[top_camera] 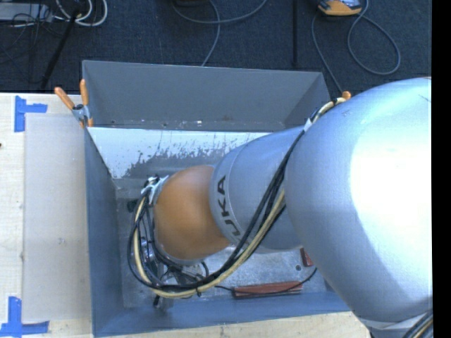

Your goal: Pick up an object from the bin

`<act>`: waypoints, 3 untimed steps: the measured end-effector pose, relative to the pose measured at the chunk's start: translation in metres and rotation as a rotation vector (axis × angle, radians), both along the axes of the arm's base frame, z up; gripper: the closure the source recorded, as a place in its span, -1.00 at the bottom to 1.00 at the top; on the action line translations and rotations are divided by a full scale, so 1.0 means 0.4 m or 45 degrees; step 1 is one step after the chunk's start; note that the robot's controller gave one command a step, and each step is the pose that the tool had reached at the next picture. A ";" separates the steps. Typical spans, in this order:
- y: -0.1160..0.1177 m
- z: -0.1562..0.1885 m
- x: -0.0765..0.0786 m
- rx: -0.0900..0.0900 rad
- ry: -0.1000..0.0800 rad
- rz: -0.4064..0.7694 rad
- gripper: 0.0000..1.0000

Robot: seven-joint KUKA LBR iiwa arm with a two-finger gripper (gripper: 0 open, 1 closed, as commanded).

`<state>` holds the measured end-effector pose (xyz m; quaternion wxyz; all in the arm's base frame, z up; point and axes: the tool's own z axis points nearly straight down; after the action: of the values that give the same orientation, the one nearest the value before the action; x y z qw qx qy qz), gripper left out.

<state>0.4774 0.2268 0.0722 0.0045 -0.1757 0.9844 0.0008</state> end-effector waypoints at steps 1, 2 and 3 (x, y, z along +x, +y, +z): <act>-0.029 0.212 0.113 -0.003 0.001 0.234 -1.00; -0.019 -0.013 0.110 -0.007 0.018 0.704 -1.00; -0.073 -0.006 0.257 -0.009 0.005 1.320 -1.00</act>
Offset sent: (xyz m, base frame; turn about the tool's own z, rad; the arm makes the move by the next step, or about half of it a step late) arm 0.0427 -0.0115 0.0821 -0.1859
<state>0.5804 0.1977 0.0697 0.0012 -0.6403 0.7681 0.0001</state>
